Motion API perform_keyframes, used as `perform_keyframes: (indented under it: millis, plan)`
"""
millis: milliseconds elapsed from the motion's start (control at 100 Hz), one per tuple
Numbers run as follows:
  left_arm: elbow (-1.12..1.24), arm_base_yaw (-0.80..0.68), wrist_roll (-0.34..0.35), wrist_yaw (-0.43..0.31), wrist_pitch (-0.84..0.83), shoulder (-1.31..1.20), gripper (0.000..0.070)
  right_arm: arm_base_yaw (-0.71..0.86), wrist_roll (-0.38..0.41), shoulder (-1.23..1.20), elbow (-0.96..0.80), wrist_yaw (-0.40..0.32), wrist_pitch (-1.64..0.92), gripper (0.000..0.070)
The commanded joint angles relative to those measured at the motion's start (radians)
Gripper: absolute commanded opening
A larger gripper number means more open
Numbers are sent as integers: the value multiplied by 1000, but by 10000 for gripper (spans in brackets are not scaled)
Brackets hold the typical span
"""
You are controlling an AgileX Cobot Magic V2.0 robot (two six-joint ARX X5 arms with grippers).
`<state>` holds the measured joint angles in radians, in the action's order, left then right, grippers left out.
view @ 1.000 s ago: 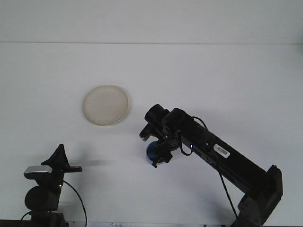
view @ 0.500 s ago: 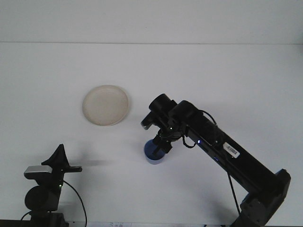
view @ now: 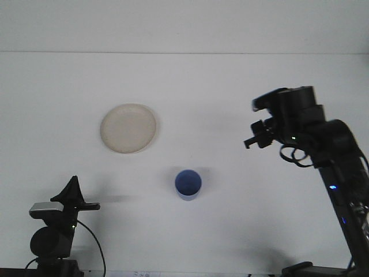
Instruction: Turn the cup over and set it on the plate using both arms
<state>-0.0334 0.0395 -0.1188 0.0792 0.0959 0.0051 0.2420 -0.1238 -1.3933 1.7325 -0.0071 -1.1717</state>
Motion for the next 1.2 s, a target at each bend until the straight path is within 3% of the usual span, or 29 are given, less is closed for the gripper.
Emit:
perform_keyframes:
  millis: [0,230,580,700,810,1100,1190]
  plan:
    - [18,-1,-2,2,10,-2,12,-61,5,50,-45,-21,39,268]
    - [18,-1,-2,2,10,-2,12,-276,92,375,-436,-52,351,268]
    - [18,-1,-2,2,10,-2,12,-292,127,803,-903,-46,568,267]
    - [18,-1,-2,2,10,-2,12,-291,130,885,-977,-46,583,225]
    - [18,-1,-2,2,10,-2,12,-291,130,919,-995,-46,585,0]
    - [18,-1,-4,2,18,-2,12,-291,135,920,-995,-46,606,0]
    - [-6,-1,-46,2,27,-2,12,-291,135,920,-995,-46,606,0]
